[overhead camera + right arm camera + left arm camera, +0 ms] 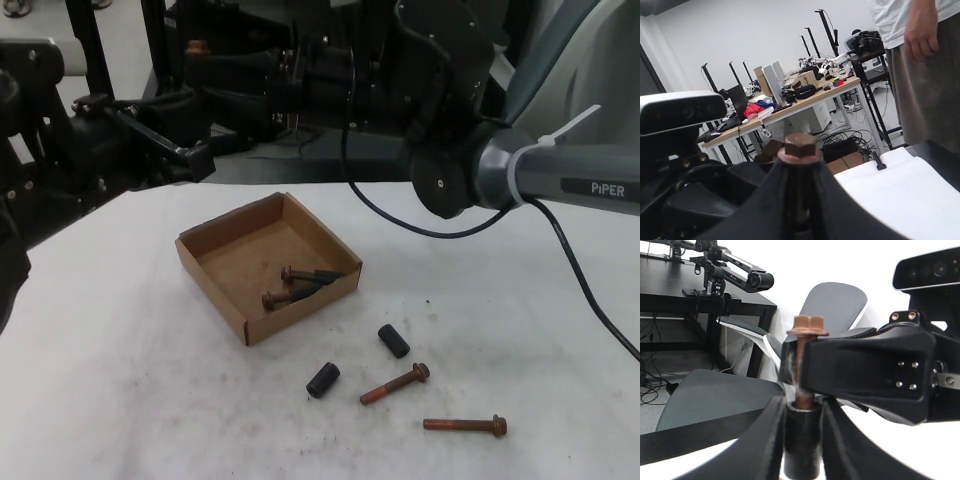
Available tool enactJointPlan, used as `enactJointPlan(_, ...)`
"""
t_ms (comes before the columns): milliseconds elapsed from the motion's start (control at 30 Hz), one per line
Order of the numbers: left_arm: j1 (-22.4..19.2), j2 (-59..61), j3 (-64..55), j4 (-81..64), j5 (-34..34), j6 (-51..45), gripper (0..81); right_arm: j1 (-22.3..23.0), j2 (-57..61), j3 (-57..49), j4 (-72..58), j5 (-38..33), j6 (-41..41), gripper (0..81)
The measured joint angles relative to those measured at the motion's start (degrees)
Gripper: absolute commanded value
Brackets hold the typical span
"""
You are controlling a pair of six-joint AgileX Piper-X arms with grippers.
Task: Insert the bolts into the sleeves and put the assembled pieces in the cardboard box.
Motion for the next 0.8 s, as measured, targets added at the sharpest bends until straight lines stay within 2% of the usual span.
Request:
enactJointPlan(100, 0.0, 0.0, 0.0, 0.0, 0.0, 0.0, 0.8, 0.0, 0.0, 0.0, 0.2, 0.0, 0.0, 0.0)
enactJointPlan(167, 0.0, 0.0, 0.0, 0.2, 0.0, 0.0, 0.8, 0.0, 0.0, 0.0, 0.9, 0.0, 0.0, 4.5)
enactJointPlan(267, 0.0, 0.0, 0.0, 0.3, -0.2, 0.0, 0.8, 0.0, 0.0, 0.0, 1.4, 0.0, -0.1, 25.3)
enactJointPlan(333, 0.2, 0.0, 0.0, 0.3, -0.6, 0.0, 0.8, 0.0, 0.0, 0.0, 1.4, -0.9, -0.7, 47.6)
enactJointPlan(400, 0.4, 0.0, 0.0, 0.1, -1.5, 0.0, 0.8, 0.0, 0.0, 0.0, 1.4, -1.0, -0.7, 59.2)
enactJointPlan(800, 0.5, 0.0, -0.1, 1.0, -2.1, 0.0, 0.8, -0.6, 0.0, 0.1, 3.2, -0.4, 1.3, 58.2)
